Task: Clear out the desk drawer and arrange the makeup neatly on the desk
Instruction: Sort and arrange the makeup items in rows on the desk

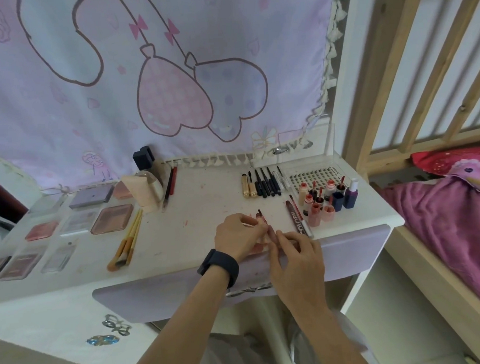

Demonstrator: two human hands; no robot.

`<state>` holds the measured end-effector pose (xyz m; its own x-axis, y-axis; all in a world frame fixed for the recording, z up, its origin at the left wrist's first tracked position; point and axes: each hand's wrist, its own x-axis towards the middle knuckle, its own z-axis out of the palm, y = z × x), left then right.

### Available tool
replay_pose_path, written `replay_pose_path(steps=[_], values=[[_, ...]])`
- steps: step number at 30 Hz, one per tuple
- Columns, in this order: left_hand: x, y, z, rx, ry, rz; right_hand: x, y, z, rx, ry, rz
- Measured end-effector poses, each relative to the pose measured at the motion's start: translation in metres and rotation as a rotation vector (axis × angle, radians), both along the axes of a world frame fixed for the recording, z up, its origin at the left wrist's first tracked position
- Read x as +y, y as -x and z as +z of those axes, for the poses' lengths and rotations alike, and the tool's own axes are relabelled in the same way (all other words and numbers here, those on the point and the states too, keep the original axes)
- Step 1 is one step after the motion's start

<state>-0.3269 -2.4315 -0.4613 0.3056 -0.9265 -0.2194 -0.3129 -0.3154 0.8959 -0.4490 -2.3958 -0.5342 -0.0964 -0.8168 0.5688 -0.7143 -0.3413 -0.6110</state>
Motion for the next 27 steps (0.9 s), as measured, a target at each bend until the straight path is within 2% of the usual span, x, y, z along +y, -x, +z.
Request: replay_pose_path(steps=[2,6,15,27], values=[[-0.001,0.002,0.001,0.076,-0.012,-0.003,0.001,0.002,0.000,-0.006,-0.005,0.016],[-0.006,0.005,0.000,0.078,-0.026,-0.013,0.000,0.009,0.002,0.015,0.005,0.024],[-0.017,0.008,-0.007,-0.141,-0.024,-0.084,-0.005,0.022,0.009,0.077,-0.002,0.002],[-0.017,0.008,-0.005,-0.214,-0.015,-0.157,0.000,0.022,0.013,0.057,-0.049,0.004]])
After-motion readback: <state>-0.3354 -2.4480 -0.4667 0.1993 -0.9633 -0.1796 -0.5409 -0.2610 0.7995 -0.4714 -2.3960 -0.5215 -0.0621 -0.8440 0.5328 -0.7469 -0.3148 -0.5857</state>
